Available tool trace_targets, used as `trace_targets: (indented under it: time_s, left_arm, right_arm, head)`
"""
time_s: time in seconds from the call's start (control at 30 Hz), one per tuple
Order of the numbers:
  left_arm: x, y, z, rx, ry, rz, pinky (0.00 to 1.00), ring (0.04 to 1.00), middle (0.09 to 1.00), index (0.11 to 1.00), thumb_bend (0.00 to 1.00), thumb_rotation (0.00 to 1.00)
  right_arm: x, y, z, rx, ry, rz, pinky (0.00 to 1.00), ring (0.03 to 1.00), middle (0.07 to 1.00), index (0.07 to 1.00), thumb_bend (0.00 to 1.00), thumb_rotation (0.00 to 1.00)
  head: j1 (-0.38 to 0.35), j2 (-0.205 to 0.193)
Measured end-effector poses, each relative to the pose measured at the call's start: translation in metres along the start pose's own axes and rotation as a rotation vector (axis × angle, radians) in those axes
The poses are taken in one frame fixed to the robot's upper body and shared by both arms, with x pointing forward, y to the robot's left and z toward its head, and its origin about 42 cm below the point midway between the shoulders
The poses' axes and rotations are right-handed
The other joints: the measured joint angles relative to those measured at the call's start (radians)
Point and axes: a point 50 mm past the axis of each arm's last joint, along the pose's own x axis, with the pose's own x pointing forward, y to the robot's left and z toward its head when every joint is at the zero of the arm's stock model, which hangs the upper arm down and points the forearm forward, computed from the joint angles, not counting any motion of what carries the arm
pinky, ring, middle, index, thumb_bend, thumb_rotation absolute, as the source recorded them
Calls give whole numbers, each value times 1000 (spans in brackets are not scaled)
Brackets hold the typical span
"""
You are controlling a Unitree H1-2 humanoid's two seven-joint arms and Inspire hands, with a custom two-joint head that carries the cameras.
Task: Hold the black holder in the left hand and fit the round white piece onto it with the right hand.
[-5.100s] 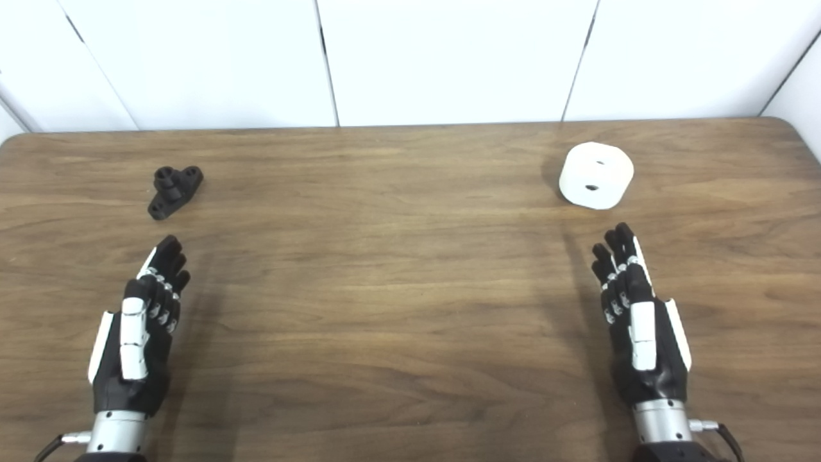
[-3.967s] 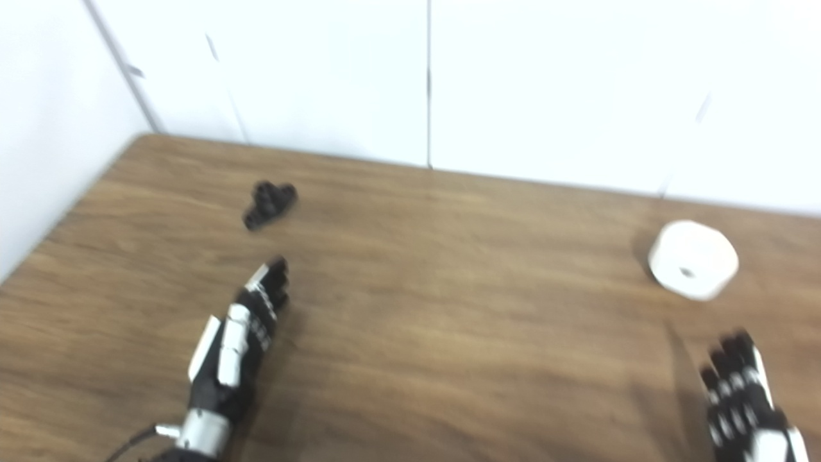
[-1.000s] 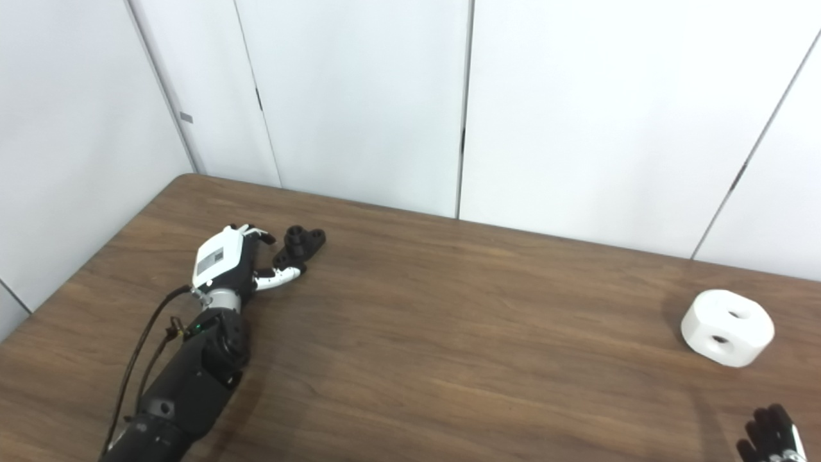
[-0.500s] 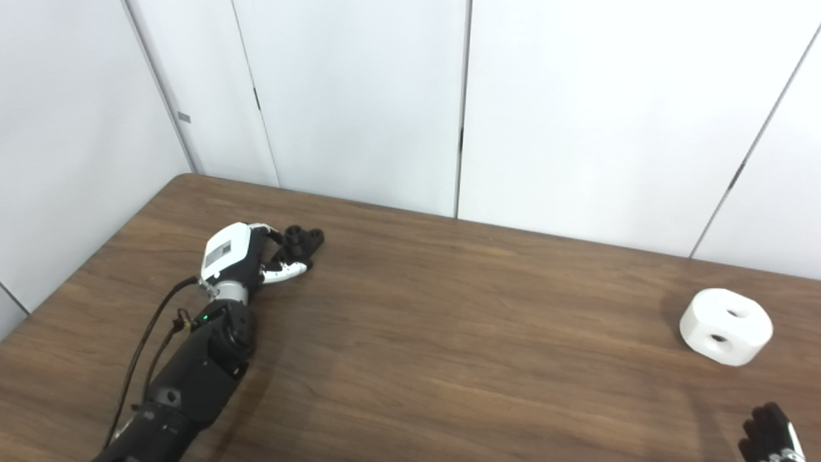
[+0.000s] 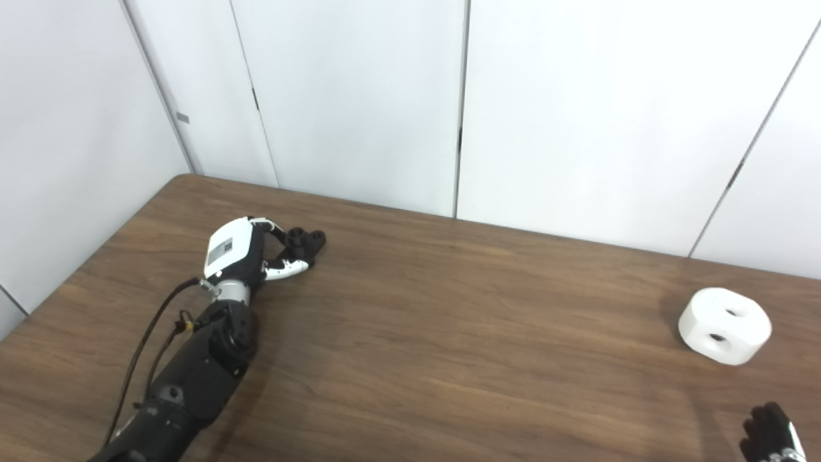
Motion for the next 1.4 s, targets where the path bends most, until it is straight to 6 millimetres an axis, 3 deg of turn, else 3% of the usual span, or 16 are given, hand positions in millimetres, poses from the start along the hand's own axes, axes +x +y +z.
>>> trace_targets:
  time_s: [0.83,1.17,1.4]
  left_arm:
    - [0,5,4,8,-41,-36,1000,900,783,486,522,50]
    - [-45,12,19,-32,-129,-148,1000,936,815,487,521,54]
    - [-103,13,33,-101,-243,-246,1000,937,805,486,521,49]
  right_arm:
    - [1,1,-1,-8,25,1,1000,983,972,954,618,931]
    - [2,3,0,-30,28,-3,902,947,948,933,661,899]
    - [2,7,0,-28,29,-10,882,953,955,939,639,899]
  head:
    - [-25,15]
    - [-71,54]
    - [-124,86]
